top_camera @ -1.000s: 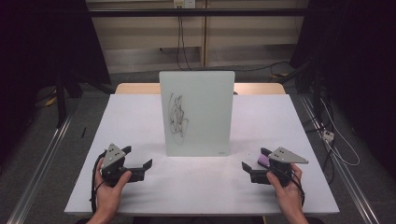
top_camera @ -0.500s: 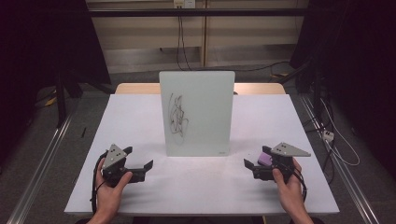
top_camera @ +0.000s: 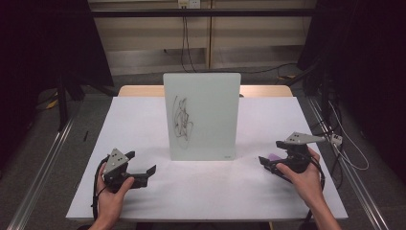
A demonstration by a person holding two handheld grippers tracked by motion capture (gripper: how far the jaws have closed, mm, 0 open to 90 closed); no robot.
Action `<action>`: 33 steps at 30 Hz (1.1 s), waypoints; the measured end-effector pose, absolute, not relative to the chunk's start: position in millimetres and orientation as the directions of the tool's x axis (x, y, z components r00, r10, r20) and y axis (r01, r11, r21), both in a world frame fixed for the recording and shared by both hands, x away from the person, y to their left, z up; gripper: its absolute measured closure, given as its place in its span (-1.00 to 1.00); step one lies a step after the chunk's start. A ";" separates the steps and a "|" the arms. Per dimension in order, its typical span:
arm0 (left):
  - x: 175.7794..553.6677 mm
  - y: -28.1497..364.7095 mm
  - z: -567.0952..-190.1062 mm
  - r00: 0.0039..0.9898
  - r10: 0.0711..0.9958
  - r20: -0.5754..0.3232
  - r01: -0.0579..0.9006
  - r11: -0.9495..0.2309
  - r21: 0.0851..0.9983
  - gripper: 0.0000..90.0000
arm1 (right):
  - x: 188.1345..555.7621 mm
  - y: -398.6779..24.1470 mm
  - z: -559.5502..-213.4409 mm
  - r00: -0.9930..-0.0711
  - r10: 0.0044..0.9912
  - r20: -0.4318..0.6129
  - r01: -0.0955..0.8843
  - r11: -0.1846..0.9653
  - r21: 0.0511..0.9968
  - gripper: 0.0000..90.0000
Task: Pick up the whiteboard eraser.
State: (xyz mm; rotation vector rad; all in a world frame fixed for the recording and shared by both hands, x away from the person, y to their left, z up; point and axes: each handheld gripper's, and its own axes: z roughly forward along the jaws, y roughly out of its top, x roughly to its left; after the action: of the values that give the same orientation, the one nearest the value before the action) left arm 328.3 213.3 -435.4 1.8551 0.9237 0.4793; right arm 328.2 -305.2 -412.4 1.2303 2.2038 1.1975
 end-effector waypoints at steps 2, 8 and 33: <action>329.1 212.9 -435.7 0.636 0.768 -0.069 0.387 -0.241 0.890 -0.88 | 333.7 -309.8 -409.9 -0.557 0.825 0.095 0.537 0.270 0.799 -0.86; 328.9 211.5 -436.1 0.644 0.762 -0.069 0.390 -0.249 0.887 -0.88 | 342.6 -318.3 -414.0 -0.575 0.810 0.114 0.561 0.289 0.775 -0.78; 328.9 214.4 -436.2 0.649 0.757 -0.075 0.395 -0.250 0.884 -0.88 | 331.1 -341.9 -424.3 -0.635 0.770 0.064 0.625 0.462 0.630 -0.43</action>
State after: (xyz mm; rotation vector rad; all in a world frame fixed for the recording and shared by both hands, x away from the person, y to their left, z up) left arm 328.9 214.4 -436.2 1.8709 0.9130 0.4557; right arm 331.1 -341.9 -424.3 1.2059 2.4820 0.9246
